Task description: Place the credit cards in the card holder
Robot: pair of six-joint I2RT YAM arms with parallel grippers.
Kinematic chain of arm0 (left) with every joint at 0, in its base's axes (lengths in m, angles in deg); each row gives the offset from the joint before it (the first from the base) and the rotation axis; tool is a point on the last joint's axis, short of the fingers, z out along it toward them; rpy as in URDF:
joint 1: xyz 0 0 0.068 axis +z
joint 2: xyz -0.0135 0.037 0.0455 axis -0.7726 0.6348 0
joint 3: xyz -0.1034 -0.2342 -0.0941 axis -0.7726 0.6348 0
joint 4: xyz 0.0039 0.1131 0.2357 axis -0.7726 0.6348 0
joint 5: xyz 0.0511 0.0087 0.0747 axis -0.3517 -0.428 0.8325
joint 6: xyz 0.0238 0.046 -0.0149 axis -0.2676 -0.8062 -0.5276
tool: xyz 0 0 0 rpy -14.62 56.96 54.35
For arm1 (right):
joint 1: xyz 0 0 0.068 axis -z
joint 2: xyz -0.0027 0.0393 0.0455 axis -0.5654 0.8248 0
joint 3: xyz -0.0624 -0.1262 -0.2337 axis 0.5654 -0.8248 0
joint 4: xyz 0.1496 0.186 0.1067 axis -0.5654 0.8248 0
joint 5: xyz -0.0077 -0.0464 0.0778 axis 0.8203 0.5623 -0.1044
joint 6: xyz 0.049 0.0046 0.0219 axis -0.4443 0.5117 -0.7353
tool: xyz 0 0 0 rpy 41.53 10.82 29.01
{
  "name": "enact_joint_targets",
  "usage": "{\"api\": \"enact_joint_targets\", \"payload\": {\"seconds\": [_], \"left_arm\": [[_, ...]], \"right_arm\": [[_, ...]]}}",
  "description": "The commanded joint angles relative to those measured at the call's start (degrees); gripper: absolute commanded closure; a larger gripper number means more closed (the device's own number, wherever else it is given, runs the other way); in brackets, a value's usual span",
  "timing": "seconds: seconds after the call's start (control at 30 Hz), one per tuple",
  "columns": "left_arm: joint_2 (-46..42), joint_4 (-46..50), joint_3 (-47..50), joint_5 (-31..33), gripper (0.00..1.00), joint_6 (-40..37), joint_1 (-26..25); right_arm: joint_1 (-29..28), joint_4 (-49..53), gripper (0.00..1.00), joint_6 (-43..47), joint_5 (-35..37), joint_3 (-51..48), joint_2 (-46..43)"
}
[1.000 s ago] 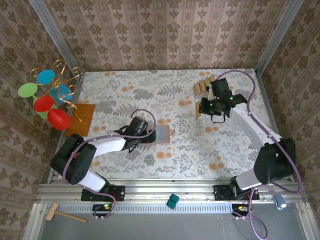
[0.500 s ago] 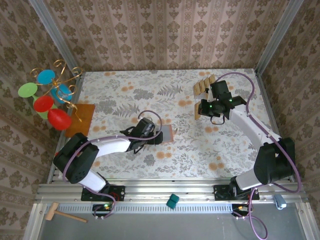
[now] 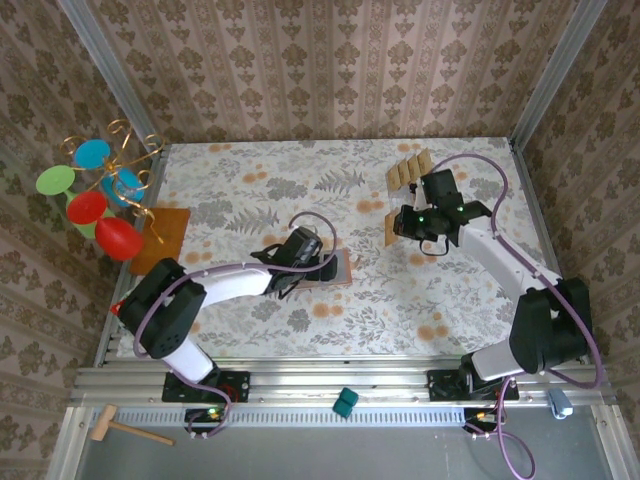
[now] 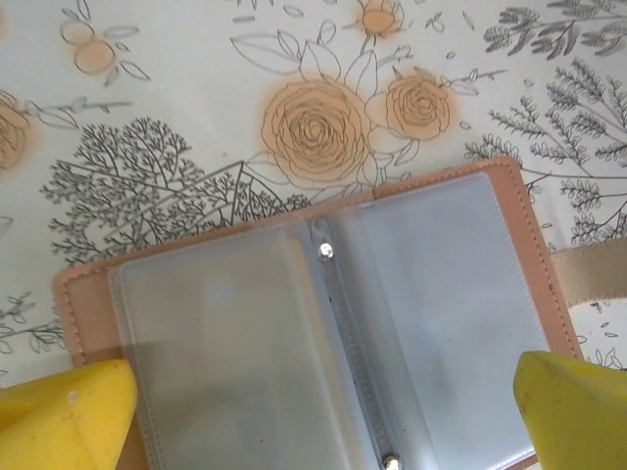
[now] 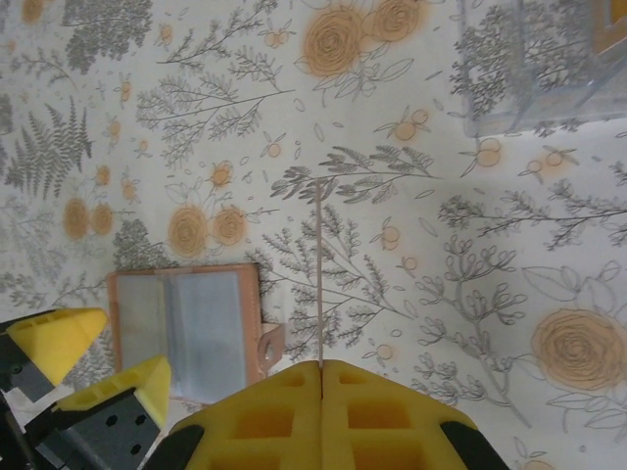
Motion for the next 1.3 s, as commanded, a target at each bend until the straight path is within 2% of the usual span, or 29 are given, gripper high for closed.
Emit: {"api": "enact_joint_targets", "payload": {"seconds": [0.0,0.2,0.4,0.6,0.83,1.27], "left_arm": [[-4.1,6.98,-1.07,3.05,0.0,-2.23,1.42],[-5.89,14.82,-0.88,6.47,0.0,-5.34,3.64],[-4.32,13.78,1.31,6.58,0.0,-5.89,4.77],[-2.02,12.07,1.18,6.84,0.0,-5.42,4.84],[-0.8,11.43,0.12,7.24,0.0,-5.86,5.09],[-0.69,9.58,0.73,6.38,0.0,-6.2,5.41]], "right_arm": [[-1.22,-5.12,1.0,-2.67,-4.79,-2.99,-2.17],[-7.31,-12.51,1.0,-5.95,-5.76,-7.37,-2.21],[-14.4,-20.33,1.0,-9.46,-4.85,-9.41,0.5],[-18.61,-26.32,1.0,-12.11,-4.71,-9.43,5.57],[-20.06,-30.26,1.0,-13.14,-4.94,-9.07,11.68],[-19.97,-32.92,1.0,-13.14,-4.44,-10.78,16.52]]}}
